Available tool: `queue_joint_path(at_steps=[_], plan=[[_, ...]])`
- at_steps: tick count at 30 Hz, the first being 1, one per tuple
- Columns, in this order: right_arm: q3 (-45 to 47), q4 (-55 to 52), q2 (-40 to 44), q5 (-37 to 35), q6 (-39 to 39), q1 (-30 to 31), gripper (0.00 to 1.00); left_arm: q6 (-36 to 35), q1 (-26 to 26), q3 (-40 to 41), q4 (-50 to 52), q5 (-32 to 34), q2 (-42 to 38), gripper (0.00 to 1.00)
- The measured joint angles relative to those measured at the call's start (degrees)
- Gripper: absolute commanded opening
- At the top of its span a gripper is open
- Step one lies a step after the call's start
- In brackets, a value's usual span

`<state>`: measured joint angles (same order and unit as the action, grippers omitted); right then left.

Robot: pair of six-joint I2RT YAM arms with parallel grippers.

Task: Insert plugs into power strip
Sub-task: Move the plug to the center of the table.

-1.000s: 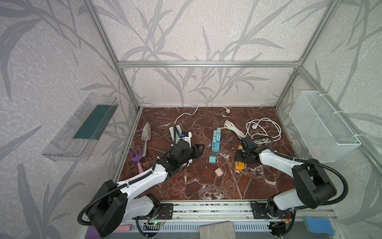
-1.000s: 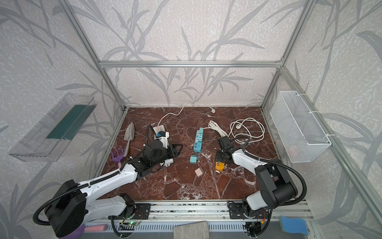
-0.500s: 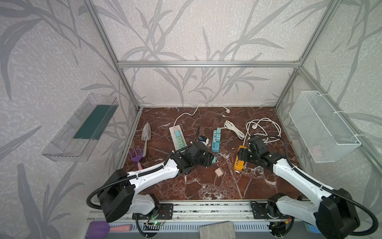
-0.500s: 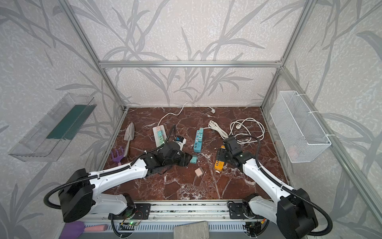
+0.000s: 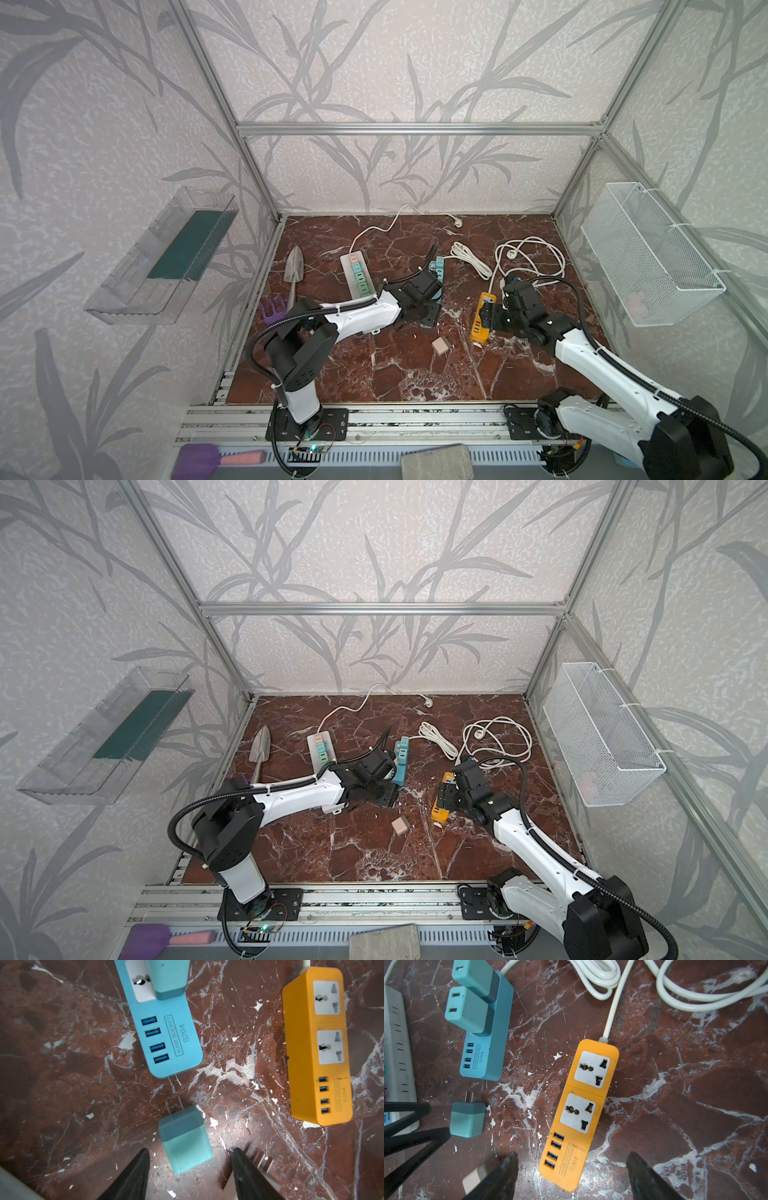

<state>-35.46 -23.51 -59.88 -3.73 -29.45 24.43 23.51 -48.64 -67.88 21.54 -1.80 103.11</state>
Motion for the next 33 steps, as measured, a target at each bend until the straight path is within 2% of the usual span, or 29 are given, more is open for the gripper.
queue_joint_path(at_steps=[4, 11, 14, 18, 23, 24, 28, 33], plan=[[0.5, 0.8, 0.2, 0.6, 0.6, 0.0, 0.83, -0.5, 0.0, -2.4, 1.9, 0.6, 4.3, 0.62], [1.6, 1.6, 2.4, 1.2, 1.2, 0.0, 0.83, 0.1, 0.4, -2.4, 2.4, 0.8, 6.1, 0.42], [1.6, 1.6, 3.8, 1.2, 1.8, 0.0, 0.83, 1.2, 0.7, -2.2, 1.5, 1.0, 6.0, 0.36], [1.6, 1.5, 6.5, 1.2, 2.1, 0.0, 0.83, 3.3, 0.8, 0.7, -1.4, 1.9, 4.5, 0.28], [2.4, 1.6, 8.4, 1.3, 2.3, 0.0, 0.83, 7.0, 0.8, 7.8, -3.4, 4.3, -0.7, 0.25], [2.6, 1.6, 8.4, 1.5, 2.4, 0.0, 0.83, 7.9, 0.8, 9.1, -3.7, 4.7, -1.8, 0.26], [2.7, 1.5, 8.5, 2.3, 2.6, 0.0, 0.83, 12.9, 0.7, 14.9, -5.3, 5.5, -6.3, 0.41], [2.7, 1.3, 9.7, 2.8, 3.0, 0.0, 0.84, 18.8, 0.0, 18.7, -6.1, 4.7, -9.0, 0.63]])
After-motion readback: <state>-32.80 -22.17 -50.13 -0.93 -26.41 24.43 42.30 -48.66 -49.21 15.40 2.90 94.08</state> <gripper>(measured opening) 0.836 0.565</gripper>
